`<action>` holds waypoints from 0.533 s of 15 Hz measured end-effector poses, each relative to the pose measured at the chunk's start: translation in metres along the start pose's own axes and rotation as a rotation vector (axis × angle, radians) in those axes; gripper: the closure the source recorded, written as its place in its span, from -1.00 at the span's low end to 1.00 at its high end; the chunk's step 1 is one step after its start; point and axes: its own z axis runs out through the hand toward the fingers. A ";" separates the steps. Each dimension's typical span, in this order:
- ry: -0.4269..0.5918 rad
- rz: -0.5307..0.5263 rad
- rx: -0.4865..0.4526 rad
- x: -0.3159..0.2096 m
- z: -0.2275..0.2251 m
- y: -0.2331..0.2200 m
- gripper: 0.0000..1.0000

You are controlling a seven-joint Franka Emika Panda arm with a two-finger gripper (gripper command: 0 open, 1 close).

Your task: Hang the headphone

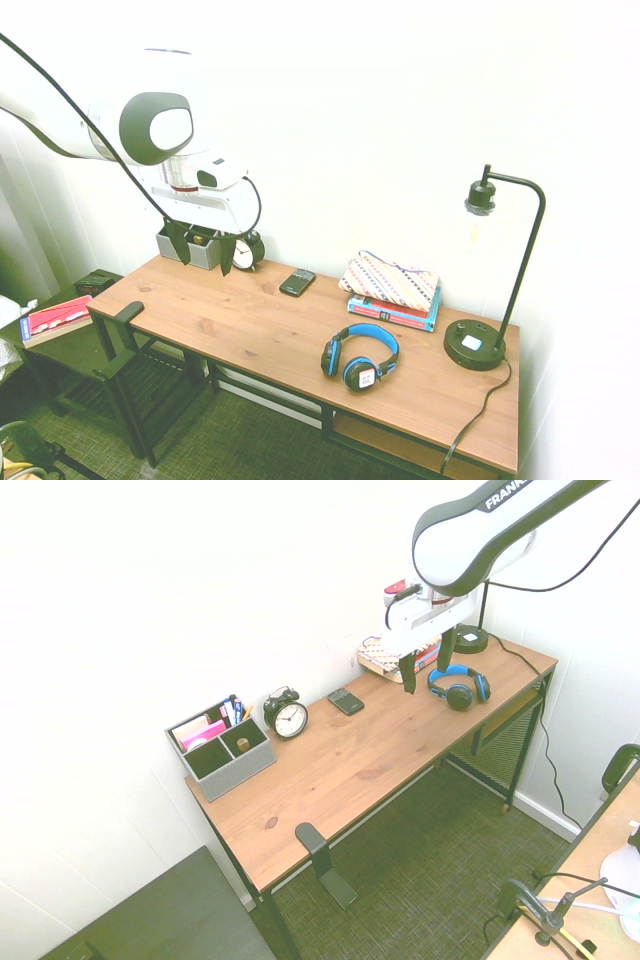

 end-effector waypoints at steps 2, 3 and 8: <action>-0.007 0.001 -0.008 0.001 0.005 0.000 -1.00; -0.005 0.002 -0.015 0.005 0.008 0.002 -1.00; 0.049 0.285 -0.038 0.107 0.030 0.023 -1.00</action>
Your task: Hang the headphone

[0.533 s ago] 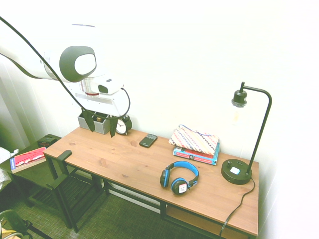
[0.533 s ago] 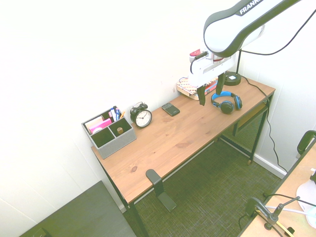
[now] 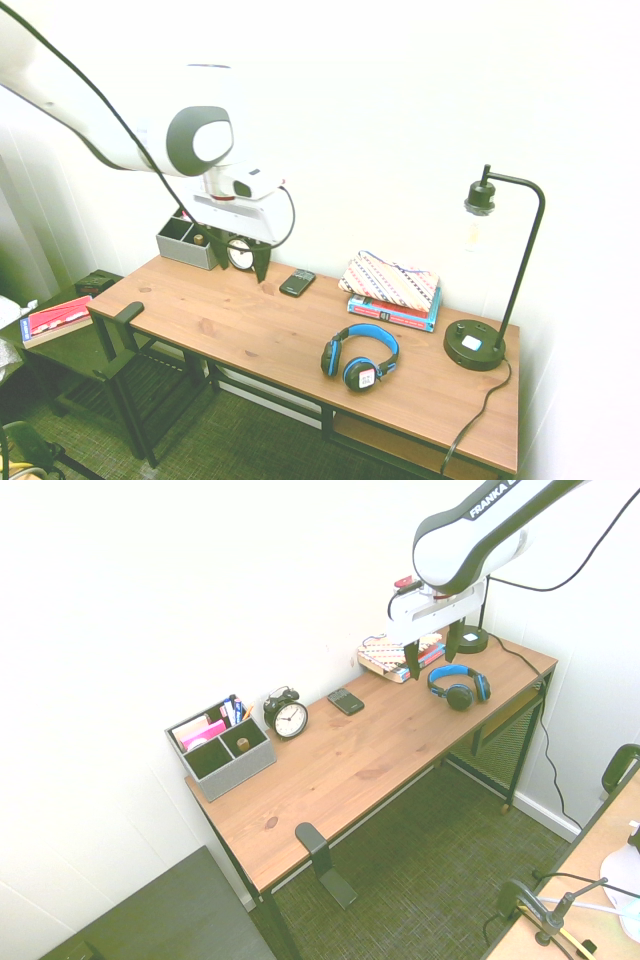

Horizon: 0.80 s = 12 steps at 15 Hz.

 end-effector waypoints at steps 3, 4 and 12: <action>0.015 0.206 -0.008 0.070 0.022 -0.005 -1.00; 0.019 0.271 -0.016 0.091 0.031 -0.004 -1.00; 0.049 0.683 -0.020 0.182 0.119 0.016 -1.00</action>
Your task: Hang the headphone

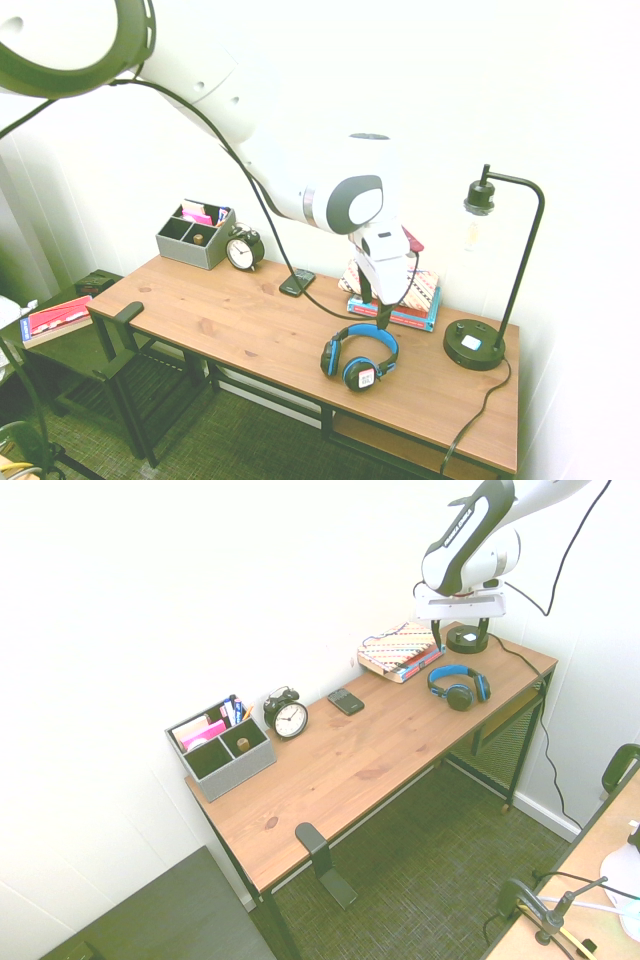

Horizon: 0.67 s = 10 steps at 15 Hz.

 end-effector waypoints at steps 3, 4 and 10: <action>-0.009 0.019 0.001 -0.005 0.024 -0.010 -1.00; -0.008 0.017 0.002 -0.008 0.029 -0.016 1.00; -0.015 0.021 -0.005 -0.013 0.058 -0.038 1.00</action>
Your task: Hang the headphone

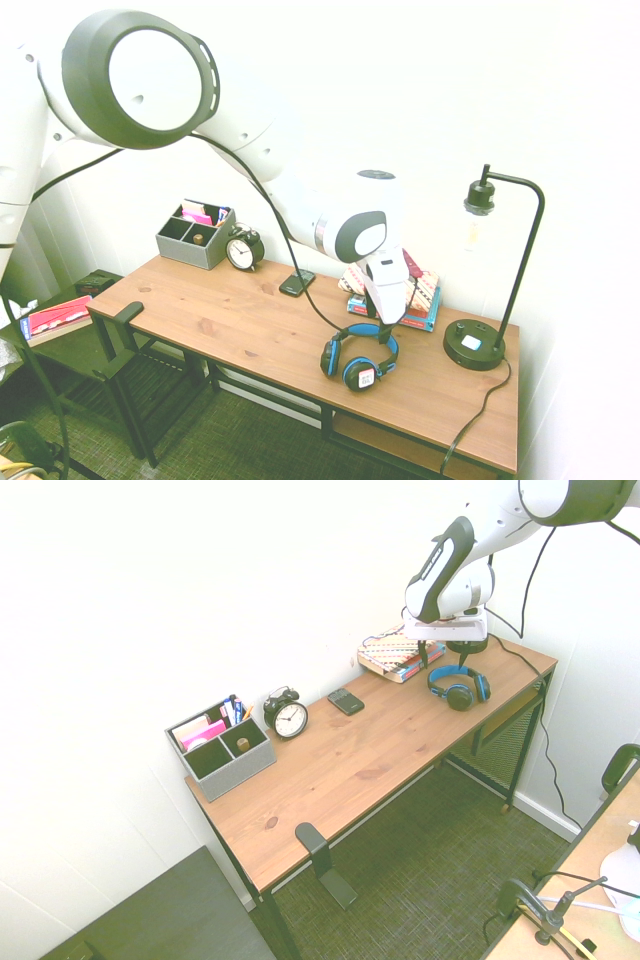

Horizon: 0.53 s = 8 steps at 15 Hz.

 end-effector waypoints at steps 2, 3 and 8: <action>-0.003 -0.002 -0.002 -0.001 0.007 -0.007 1.00; -0.002 -0.004 -0.004 -0.002 0.011 -0.010 1.00; -0.002 -0.016 -0.020 -0.005 0.024 -0.019 1.00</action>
